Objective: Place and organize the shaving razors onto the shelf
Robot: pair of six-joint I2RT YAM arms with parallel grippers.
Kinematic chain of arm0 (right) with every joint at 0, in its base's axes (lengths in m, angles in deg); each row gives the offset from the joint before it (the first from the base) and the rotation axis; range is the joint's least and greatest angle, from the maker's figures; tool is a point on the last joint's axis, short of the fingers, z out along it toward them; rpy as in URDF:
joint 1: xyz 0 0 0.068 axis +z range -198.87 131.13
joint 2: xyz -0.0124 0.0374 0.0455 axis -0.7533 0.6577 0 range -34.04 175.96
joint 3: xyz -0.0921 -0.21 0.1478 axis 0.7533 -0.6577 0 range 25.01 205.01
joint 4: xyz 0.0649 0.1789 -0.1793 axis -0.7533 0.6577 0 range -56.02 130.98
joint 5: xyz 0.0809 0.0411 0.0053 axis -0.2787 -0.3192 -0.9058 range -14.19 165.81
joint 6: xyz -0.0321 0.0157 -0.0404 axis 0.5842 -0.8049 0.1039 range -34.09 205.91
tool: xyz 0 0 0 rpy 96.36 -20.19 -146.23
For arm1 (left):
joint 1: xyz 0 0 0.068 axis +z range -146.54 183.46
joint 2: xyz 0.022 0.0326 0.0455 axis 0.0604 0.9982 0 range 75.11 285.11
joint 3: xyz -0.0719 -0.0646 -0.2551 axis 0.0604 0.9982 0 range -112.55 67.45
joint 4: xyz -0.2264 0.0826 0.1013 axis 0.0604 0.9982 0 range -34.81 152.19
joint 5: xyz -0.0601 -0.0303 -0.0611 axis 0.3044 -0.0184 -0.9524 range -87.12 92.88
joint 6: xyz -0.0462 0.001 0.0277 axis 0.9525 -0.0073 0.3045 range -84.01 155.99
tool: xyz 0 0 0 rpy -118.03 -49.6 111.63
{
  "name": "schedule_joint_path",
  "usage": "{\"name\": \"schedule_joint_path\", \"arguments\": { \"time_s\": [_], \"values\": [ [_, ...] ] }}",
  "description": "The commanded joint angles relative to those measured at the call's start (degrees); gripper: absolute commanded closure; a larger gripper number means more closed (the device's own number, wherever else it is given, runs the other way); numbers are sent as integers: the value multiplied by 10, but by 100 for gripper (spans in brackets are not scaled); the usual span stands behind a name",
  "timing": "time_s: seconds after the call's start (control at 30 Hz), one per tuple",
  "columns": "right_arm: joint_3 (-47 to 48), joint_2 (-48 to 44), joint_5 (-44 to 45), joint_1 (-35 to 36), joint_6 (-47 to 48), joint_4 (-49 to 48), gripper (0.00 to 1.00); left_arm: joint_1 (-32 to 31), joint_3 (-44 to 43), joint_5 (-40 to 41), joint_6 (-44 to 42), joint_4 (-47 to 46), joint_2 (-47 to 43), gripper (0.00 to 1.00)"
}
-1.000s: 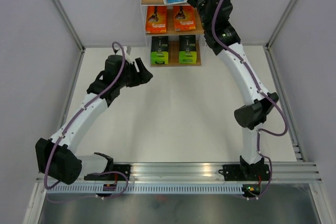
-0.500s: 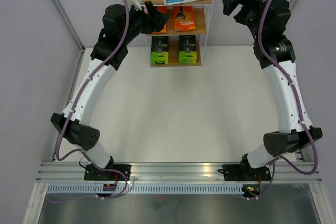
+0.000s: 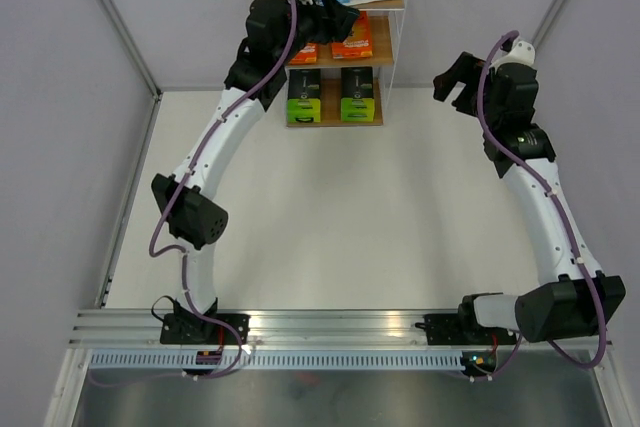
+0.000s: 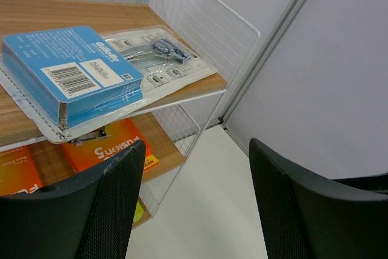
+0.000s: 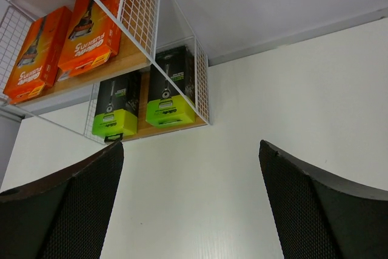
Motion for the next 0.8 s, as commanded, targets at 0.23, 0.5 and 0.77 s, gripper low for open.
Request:
{"name": "schedule_joint_path", "arguments": {
  "time_s": [0.23, 0.5, 0.77],
  "values": [
    [-51, -30, -51, -4, -8, -71, 2, -3, -52, 19, -1, -72, 47, 25],
    [-74, -24, -60, -4, -25, -82, 3, -2, -95, 58, -48, -128, 109, 16],
    [-75, -18, -58, -4, -31, -79, 3, 6, -123, 77, -53, -148, 142, 14]
  ]
}}
